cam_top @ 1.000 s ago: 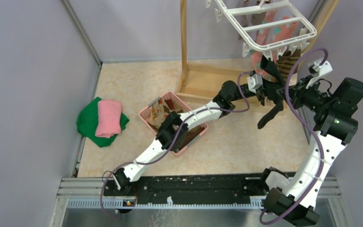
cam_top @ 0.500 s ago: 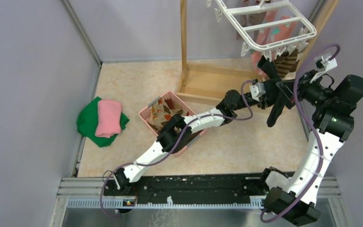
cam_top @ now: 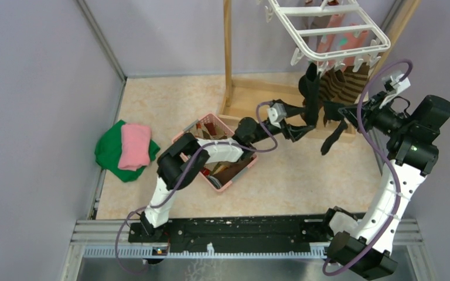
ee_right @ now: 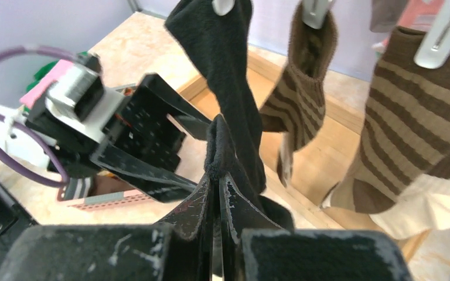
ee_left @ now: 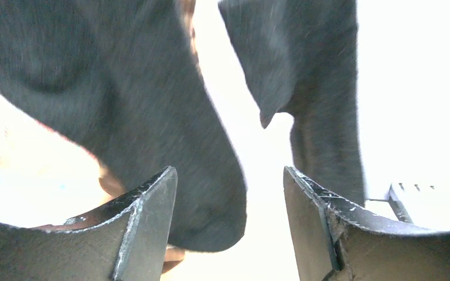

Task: Clip the socks to the hanger
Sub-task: Rotate the hanger.

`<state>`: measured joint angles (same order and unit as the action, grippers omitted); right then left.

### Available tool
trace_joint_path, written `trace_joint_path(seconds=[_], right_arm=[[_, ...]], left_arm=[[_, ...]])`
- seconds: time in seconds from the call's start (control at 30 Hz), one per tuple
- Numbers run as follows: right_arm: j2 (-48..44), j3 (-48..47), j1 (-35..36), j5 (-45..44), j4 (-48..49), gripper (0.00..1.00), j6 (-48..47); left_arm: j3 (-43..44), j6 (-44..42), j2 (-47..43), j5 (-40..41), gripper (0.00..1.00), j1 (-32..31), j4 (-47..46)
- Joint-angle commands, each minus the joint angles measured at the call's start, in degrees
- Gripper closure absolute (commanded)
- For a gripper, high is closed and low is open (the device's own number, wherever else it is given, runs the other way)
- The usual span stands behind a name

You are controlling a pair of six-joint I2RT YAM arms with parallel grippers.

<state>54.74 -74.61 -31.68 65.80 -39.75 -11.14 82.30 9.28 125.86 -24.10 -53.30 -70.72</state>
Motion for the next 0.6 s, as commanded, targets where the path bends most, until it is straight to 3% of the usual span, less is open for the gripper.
trace_joint_path(seconds=[0.0,0.27,0.37,0.43,0.57], right_arm=[[-1.2,0.2,-0.3,7.6,-3.3,1.00,-6.0],[-1.7,3.7,-0.2,8.7,0.7,1.00,-4.0],[-1.6,4.9,0.1,11.2,1.4,1.00,-4.8],[-1.5,5.1,0.3,14.2,-0.6,1.00,-8.3],[-1.3,4.8,0.6,17.0,-5.5,1.00,-15.2]], left_arm=[[-9.7,-1.0,-11.5,-1.4,0.27,-0.1,-8.1],[-23.7,-2.0,-26.7,-5.0,0.23,4.0,1.2],[-23.0,2.0,-31.8,-5.2,0.15,7.9,9.2],[-20.7,4.3,-34.0,-5.7,0.04,10.4,14.5],[-17.6,6.8,-38.1,-2.6,0.01,12.8,22.0]])
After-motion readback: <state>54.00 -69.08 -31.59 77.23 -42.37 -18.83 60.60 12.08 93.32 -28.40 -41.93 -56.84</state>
